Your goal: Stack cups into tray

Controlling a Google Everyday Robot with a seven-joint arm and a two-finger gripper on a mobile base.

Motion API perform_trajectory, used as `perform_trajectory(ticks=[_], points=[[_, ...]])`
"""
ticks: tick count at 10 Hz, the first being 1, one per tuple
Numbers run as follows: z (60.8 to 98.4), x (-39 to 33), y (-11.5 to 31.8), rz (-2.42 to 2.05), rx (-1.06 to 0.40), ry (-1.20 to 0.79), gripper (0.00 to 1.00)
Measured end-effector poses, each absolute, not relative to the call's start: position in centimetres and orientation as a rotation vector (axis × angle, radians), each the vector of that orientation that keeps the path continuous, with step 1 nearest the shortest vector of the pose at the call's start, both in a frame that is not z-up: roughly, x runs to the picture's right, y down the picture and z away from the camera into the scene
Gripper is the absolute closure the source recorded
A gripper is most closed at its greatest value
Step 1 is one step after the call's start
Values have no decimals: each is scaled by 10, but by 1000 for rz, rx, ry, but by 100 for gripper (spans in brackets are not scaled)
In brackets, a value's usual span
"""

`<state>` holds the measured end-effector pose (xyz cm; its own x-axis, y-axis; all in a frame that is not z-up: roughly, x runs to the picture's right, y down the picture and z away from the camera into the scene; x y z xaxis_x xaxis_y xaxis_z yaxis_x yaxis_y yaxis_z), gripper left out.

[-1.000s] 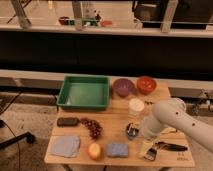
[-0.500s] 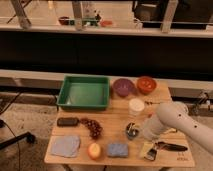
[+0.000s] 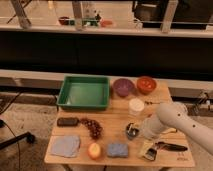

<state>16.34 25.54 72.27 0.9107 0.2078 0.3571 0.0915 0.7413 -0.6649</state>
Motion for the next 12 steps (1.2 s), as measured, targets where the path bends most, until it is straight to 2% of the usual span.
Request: perform_trajectory(ticks=[2, 3, 6, 7, 10, 12], points=[[726, 164, 258, 65, -743, -432, 21], [727, 164, 259, 62, -747, -431, 27], [728, 165, 260, 57, -746, -424, 57], [730, 166, 262, 57, -746, -416, 71], [738, 166, 270, 46, -756, -385, 96], [743, 165, 271, 32, -753, -367, 100]])
